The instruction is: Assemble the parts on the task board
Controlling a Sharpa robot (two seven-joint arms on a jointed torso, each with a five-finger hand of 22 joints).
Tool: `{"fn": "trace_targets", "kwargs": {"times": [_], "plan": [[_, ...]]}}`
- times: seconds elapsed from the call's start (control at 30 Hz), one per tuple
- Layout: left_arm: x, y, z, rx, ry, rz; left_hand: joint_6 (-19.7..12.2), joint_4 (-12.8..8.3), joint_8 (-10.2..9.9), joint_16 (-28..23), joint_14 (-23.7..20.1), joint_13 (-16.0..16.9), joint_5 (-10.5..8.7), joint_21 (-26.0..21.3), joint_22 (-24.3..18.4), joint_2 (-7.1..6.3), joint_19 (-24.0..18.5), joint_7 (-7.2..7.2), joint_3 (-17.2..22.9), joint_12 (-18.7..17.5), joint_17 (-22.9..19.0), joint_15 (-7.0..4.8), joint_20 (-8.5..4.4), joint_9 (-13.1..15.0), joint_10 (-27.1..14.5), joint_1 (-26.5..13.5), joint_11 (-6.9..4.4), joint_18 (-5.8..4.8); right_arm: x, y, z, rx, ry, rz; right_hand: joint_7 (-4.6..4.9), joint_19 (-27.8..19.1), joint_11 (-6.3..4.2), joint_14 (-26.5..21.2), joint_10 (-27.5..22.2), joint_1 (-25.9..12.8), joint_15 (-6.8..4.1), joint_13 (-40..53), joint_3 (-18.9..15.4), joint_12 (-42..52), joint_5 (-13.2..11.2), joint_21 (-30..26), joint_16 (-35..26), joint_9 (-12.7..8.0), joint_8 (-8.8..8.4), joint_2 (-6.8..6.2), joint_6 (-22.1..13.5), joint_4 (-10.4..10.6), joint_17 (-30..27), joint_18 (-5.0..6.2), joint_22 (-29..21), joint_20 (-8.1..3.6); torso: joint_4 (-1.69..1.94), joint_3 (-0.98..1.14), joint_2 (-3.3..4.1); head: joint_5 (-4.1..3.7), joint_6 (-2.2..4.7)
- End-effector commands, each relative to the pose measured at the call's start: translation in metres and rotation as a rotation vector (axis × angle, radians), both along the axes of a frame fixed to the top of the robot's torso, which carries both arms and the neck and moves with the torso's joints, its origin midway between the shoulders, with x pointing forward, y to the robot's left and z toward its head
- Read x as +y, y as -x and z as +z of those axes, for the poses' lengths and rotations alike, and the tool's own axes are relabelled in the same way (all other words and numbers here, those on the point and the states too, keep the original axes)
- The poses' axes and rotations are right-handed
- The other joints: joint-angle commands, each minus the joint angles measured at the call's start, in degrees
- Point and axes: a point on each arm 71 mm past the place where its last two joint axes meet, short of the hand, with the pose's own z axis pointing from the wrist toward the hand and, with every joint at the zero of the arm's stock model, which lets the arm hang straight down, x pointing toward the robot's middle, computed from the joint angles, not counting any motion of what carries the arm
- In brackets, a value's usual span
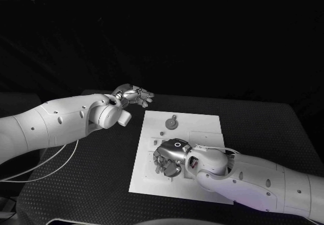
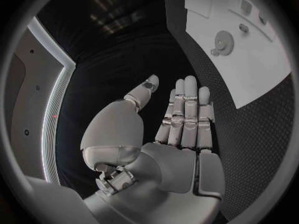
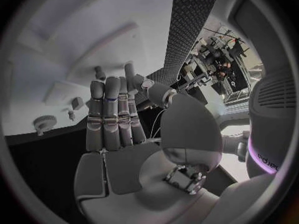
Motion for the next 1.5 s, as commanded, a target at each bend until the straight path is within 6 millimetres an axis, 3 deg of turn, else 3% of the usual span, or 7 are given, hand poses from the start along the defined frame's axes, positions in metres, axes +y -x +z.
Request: {"fn": "trace_targets", "kwargs": {"times": [0.03,0.93,1.5], "plan": [[-0.001,0.0,0.002,-0.002,0.01,-0.012,-0.35,0.07,0.32,-0.32,0.34,0.09,0.12,-0.21,0.05,-0.07,0.44,-0.01,-0.33,0.31,0.1,0.16,-0.37,0.0,-0.42,-0.54,0.0,0.33,-0.003,0.0,-0.005,0.009,0.04,0.01,0.12,0.27,0.05,-0.02,0.13,0.09,-0.42,0.1,0.19,-0.03,0.16,0.26,0.35,1.52,0.16,0.66,0.51,-0.08,0.1,1.18,0.38,-0.26,-0.04,0.02,-0.01,-0.06,0.05],[-0.002,0.0,0.001,0.004,0.011,-0.018,-0.41,0.17,0.32,-0.43,0.33,0.08,0.12,-0.29,0.1,-0.06,0.45,0.01,-0.37,0.36,0.21,0.17,-0.35,-0.01,-0.52,-0.69,0.02,0.33,0.004,0.009,-0.014,0.032,0.083,0.043,0.15,0.13,0.09,-0.07,0.04,-0.08,-0.4,0.23,0.14,-0.18,0.16,0.24,0.33,1.63,0.1,0.73,0.44,-0.3,0.24,1.18,0.48,-0.22,0.02,0.0,0.02,-0.06,-0.44],[-0.002,0.0,0.001,0.008,0.011,-0.02,-0.45,0.26,0.33,-0.52,0.32,0.08,0.12,-0.35,0.14,-0.05,0.45,0.02,-0.39,0.41,0.3,0.19,-0.34,-0.01,-0.6,-0.79,0.04,0.33,0.006,0.009,-0.016,0.033,0.079,0.035,0.26,-0.07,0.18,-0.2,-0.17,-0.37,-0.33,0.36,0.18,-0.41,0.16,0.17,0.26,1.69,-0.1,0.71,0.19,-0.38,0.37,1.18,0.54,-0.14,-0.05,0.02,-0.03,-0.23,-0.31]]}}
